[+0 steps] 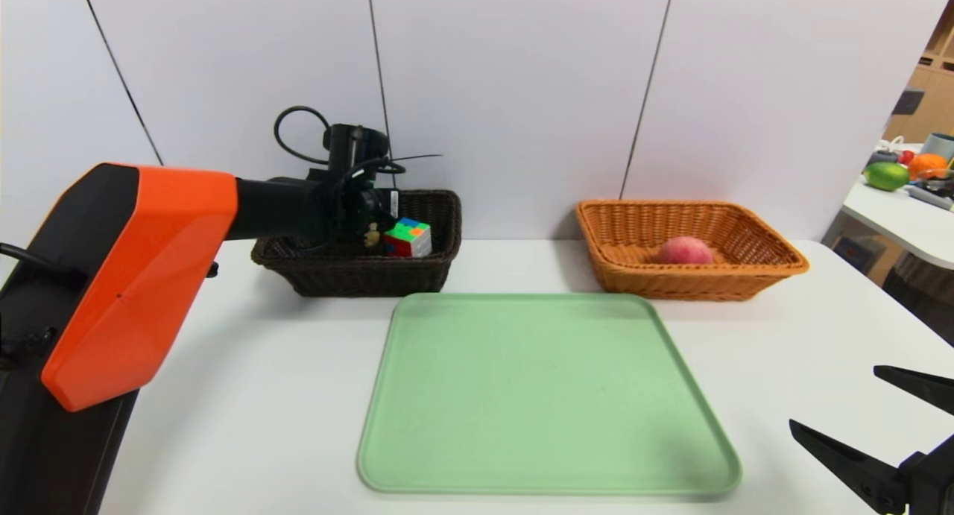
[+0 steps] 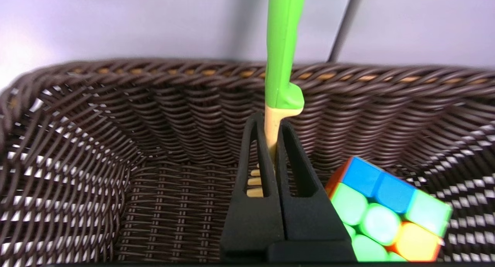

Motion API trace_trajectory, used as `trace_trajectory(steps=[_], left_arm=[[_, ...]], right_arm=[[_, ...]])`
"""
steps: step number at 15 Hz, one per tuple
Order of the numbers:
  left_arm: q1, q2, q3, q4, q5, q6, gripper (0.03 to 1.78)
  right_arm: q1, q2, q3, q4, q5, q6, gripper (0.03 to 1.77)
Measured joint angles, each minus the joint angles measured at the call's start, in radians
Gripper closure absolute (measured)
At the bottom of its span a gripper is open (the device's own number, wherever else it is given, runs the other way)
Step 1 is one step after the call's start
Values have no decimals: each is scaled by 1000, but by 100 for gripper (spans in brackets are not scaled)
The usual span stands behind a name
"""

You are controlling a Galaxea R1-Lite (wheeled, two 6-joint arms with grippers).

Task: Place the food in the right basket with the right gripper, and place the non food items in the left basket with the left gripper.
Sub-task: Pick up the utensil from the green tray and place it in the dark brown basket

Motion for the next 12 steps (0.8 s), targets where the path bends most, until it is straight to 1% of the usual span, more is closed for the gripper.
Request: trace_trajectory(steps=[4, 6, 8, 10, 12], left_arm=[[10, 8, 19, 6, 6, -5, 176], [12, -2, 52, 2, 2, -7, 142], [11, -17, 84, -1, 2, -10, 112], [10, -31, 97, -2, 3, -14, 90], [10, -52, 118, -2, 3, -17, 72]], right_arm=[[1, 7, -1, -1, 1, -4, 11], [1, 8, -1, 0, 0, -4, 11], [1, 8, 1, 0, 0, -3, 11], [1, 8, 1, 0, 0, -4, 10], [1, 7, 2, 0, 0, -5, 10]])
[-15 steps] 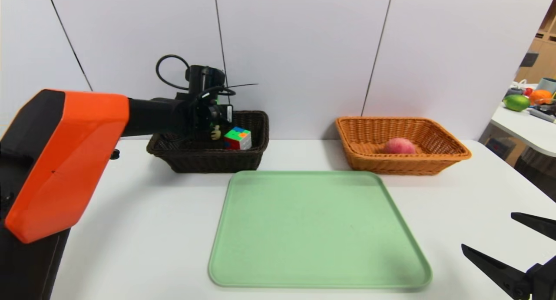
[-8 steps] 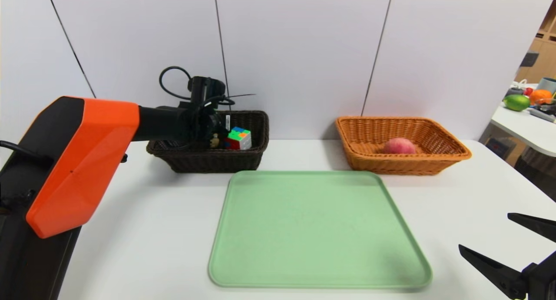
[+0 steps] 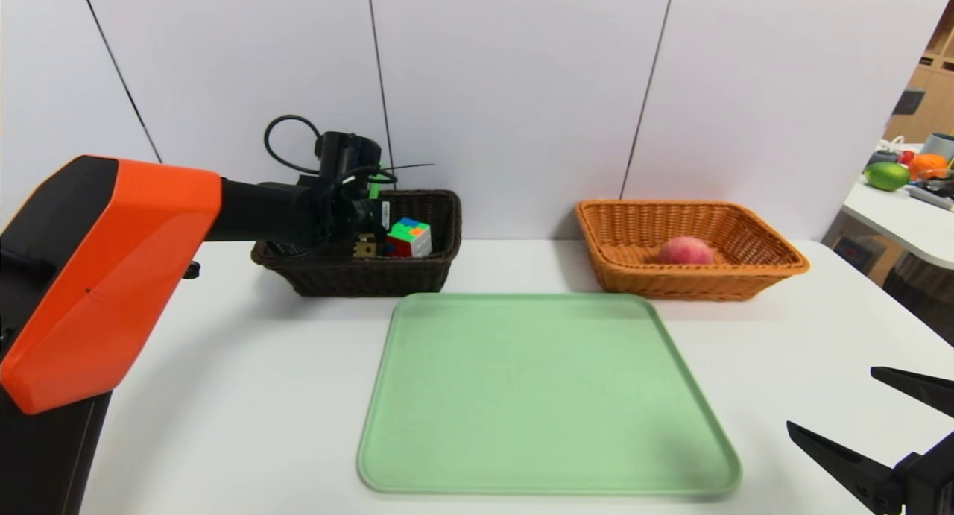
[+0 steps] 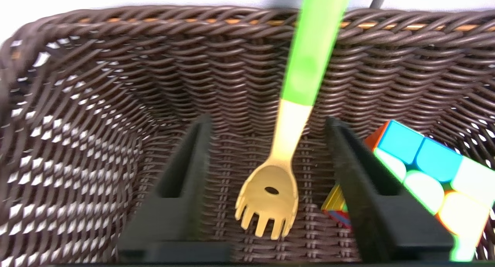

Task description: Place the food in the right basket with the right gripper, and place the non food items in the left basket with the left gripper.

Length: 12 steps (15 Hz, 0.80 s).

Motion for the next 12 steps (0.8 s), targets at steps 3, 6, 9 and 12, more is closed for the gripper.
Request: trace_trajectory(steps=[3, 6, 9, 12], left_arm=[[-8, -70, 78, -27, -3, 0, 52], [-27, -177, 197, -93, -3, 8, 39], [-54, -309, 320, -112, -3, 10, 30], [-83, -452, 450, -114, -2, 11, 24]], right_arm=[[0, -1, 1, 0, 0, 0, 11], [1, -1, -1, 0, 0, 0, 10], [2, 0, -3, 0, -1, 0, 11], [2, 3, -9, 0, -1, 0, 11]])
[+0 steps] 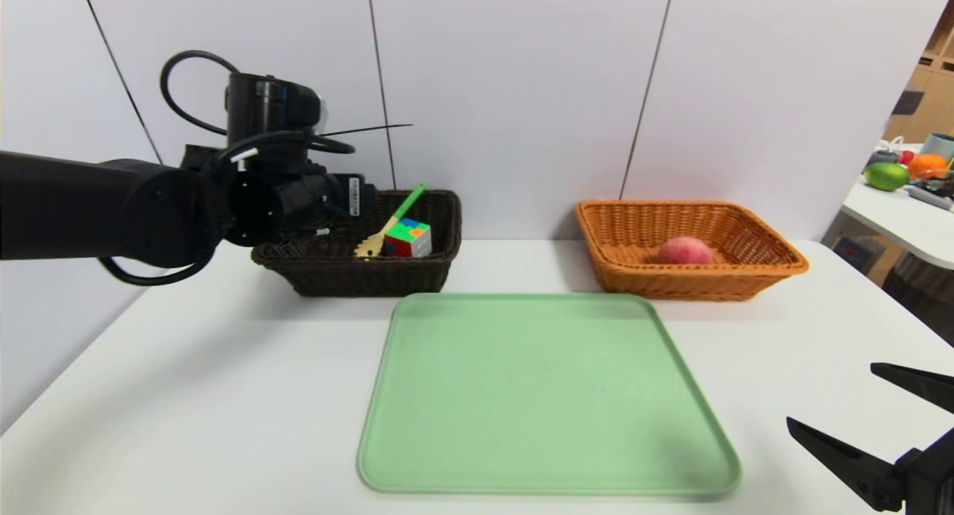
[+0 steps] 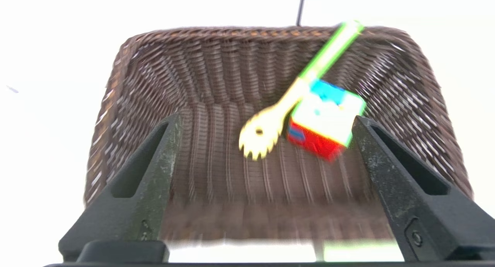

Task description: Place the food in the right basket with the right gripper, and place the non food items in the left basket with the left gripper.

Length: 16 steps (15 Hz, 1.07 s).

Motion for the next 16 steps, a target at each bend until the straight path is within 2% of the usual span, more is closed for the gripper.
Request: trace_trajectory(steps=[4, 8, 13, 16], left_arm=[[-29, -194, 205, -7, 10, 0, 18], [-40, -388, 433, -42, 36, 3, 15], [-43, -614, 672, -50, 81, -2, 14], [-43, -729, 773, -48, 105, 0, 13]], right_arm=[[0, 2, -8, 0, -4, 0, 10], [0, 0, -10, 0, -35, 0, 11], [0, -9, -15, 0, -95, 5, 10], [0, -13, -24, 0, -151, 12, 10]])
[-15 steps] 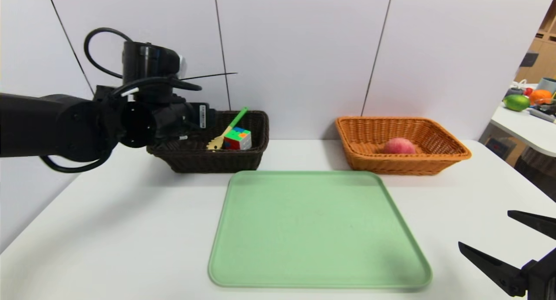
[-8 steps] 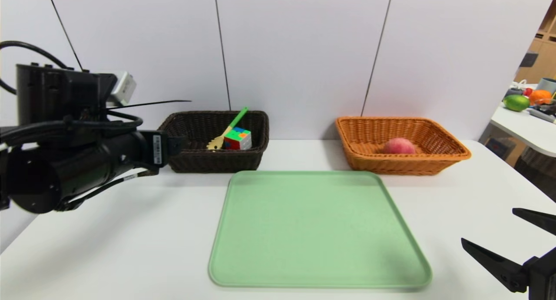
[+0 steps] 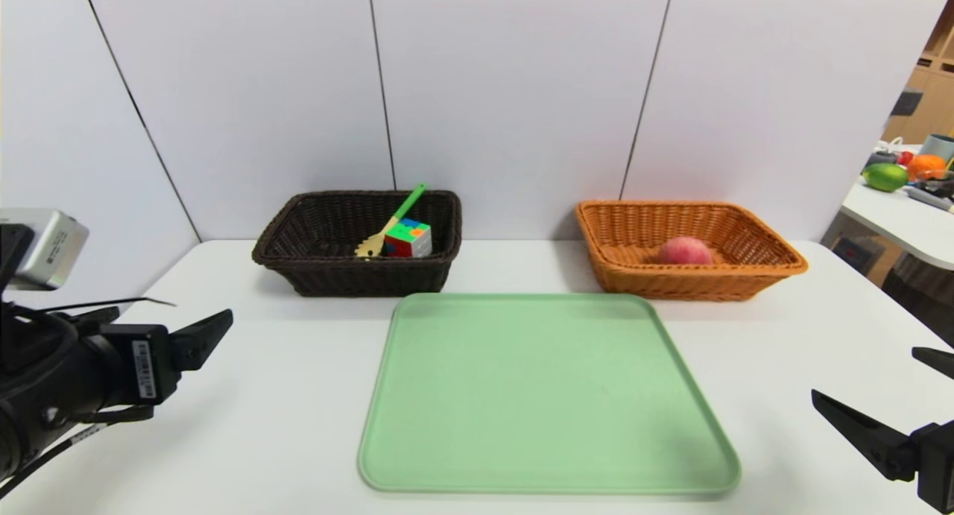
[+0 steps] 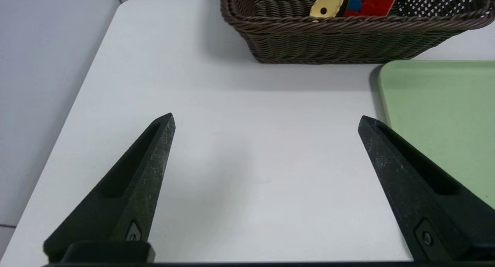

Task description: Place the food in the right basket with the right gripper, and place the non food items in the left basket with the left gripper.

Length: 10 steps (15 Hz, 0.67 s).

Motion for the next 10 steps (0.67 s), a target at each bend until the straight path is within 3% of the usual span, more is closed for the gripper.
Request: trace_trajectory(steps=[3, 10], left_arm=[[0, -97, 77, 2, 33, 0, 12], [114, -277, 182, 2, 30, 38, 12]], right_arm=[[-10, -9, -1, 0, -43, -2, 11], [-132, -84, 4, -8, -40, -3, 10]])
